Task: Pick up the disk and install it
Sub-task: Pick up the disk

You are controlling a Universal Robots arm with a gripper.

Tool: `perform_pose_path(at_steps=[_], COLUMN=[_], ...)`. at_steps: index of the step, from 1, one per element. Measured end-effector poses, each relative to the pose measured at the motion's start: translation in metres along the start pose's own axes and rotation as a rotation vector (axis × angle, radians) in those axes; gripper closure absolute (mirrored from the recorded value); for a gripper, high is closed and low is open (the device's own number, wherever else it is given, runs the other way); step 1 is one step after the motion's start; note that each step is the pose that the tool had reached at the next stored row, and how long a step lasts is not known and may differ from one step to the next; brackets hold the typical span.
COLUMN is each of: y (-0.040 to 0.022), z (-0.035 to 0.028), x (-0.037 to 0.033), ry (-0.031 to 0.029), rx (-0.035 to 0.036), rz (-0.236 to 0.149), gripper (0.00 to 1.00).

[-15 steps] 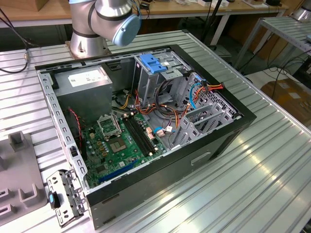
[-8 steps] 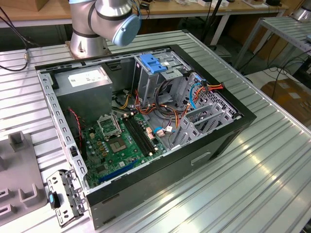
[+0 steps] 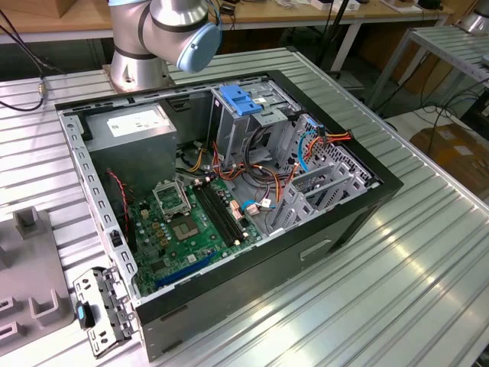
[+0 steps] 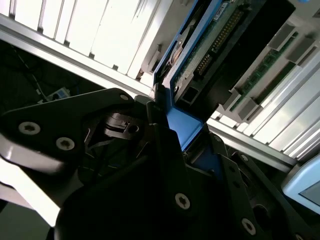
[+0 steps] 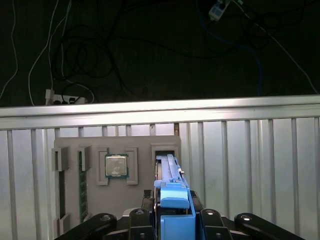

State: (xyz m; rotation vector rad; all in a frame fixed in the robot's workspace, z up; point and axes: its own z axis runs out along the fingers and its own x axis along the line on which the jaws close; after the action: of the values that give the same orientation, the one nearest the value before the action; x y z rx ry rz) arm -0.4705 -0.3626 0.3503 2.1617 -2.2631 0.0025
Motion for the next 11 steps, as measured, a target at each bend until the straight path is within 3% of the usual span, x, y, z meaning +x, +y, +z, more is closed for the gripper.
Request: perform_pose_path(at_steps=[11], y=[0.0001], z=[-0.0065], x=[0.0001], ry=[-0.0003], rx=[0.0], rz=[0.0], gripper=[0.63])
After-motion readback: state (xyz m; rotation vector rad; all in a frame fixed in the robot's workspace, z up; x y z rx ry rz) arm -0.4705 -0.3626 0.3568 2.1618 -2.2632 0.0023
